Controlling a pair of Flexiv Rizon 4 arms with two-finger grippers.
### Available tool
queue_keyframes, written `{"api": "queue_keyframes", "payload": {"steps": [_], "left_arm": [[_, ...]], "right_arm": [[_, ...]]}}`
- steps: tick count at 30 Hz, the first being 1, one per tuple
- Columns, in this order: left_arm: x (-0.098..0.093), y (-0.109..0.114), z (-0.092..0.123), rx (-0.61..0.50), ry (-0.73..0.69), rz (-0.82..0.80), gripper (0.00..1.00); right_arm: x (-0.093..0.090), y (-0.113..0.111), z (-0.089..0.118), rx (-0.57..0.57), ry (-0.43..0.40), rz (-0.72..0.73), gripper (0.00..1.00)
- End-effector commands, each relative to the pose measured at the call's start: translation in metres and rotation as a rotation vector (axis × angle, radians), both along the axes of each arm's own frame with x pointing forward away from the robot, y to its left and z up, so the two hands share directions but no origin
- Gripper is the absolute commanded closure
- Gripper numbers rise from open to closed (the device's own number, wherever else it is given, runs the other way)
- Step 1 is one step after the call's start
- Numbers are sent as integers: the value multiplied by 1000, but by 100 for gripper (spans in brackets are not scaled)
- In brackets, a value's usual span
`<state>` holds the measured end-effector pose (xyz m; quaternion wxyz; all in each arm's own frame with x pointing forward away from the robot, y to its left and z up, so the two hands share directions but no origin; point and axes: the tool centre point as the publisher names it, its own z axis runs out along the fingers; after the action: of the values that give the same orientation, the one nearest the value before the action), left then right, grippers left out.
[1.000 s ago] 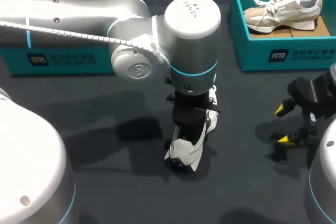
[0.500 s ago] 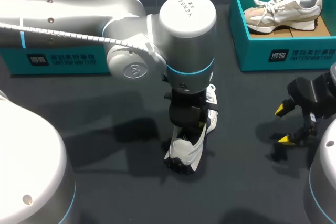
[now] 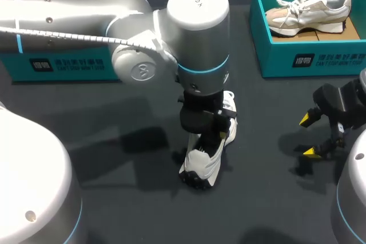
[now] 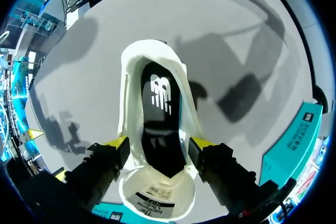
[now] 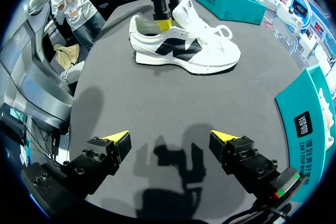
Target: Take the shoe out of the shoebox, open the shoe tongue, remove and reinsert the insole, then place the shoe into the shoebox
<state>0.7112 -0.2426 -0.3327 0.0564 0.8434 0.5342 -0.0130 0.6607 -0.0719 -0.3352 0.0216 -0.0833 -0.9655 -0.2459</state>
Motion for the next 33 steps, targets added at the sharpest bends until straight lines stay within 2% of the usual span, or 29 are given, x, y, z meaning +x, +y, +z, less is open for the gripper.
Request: {"api": "queue_keyframes", "payload": {"steps": [1,7,8,9,10,12,25,27,31,33], "left_arm": [[5,-1,0,-6,15,-12,27],[7,-5,1,-4,21,-38,20],[7,-6,1,-2,21,-40,15],[8,-6,1,-1,22,-43,5],[8,-7,2,-1,22,-44,3],[9,-7,2,-1,23,-47,4],[21,-18,9,-5,15,-57,17],[24,-19,11,-5,11,-55,25],[31,-22,15,-10,4,-44,33],[34,-23,19,-15,1,-38,42]], "right_arm": [[-2,0,1,-2,-2,-1,0],[-2,0,1,-2,-2,-1,0],[-2,0,1,-2,-2,-1,0],[-2,0,1,-2,-2,-1,0],[-2,0,1,-2,-2,-1,0],[-2,0,1,-2,-2,-1,0],[-2,0,1,-2,-2,-1,0],[-2,0,1,-2,-2,-1,0],[-2,0,1,-2,-2,-1,0],[-2,0,1,-2,-2,-1,0]]}}
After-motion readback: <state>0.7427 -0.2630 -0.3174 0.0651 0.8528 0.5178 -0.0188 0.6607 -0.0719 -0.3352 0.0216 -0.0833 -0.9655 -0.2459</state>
